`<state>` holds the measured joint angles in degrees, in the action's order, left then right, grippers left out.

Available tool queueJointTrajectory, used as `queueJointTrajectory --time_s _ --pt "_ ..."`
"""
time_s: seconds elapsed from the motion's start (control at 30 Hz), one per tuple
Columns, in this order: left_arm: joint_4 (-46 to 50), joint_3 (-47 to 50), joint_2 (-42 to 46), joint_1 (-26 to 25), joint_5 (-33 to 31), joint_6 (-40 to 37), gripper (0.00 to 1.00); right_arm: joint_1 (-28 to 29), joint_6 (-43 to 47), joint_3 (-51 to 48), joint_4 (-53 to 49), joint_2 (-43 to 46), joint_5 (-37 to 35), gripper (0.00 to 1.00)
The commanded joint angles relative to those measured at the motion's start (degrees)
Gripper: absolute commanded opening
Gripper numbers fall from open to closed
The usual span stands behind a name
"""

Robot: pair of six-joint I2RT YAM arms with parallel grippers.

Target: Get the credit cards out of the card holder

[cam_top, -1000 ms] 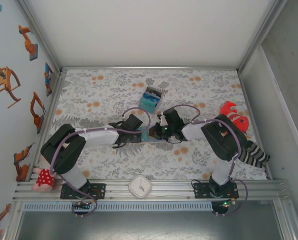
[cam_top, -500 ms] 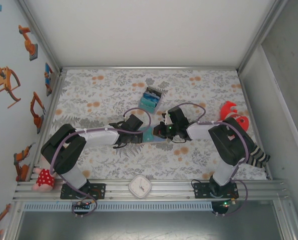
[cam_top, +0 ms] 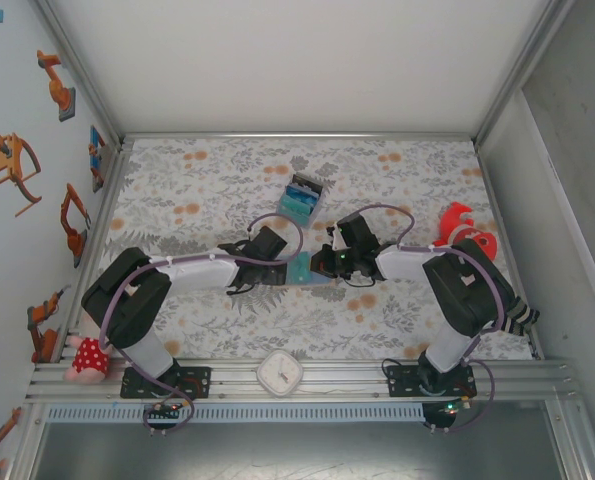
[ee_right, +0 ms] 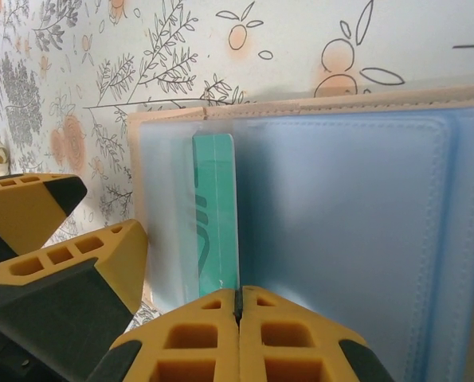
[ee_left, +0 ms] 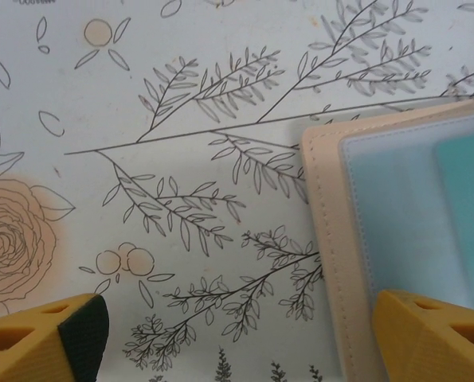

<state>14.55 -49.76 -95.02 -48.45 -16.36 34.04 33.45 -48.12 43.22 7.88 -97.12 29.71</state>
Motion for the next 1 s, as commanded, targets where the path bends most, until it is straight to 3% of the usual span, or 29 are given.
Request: queueJointTrajectory --time_s 0.0,0.7,0.83,0.97 --pt "1.2 -2.3 1.7 -0.3 1.1 -1.6 0.87 -0.4 0.6 0.3 -0.7 0.9 -0.9 0.0" --pt "-0.3 -4.0 -5.2 -0.4 4.2 -2.7 0.88 -0.4 -1.8 -1.3 2.9 2.3 1.3 0.0" --pt "-0.3 -3.6 -5.4 -0.4 4.3 -2.7 0.88 -0.4 -4.1 -2.5 8.7 0.7 4.1 0.13" --pt "-0.2 -3.4 -5.3 -0.4 4.3 -2.6 0.88 -0.3 -5.9 -2.9 12.9 -2.0 5.7 0.14"
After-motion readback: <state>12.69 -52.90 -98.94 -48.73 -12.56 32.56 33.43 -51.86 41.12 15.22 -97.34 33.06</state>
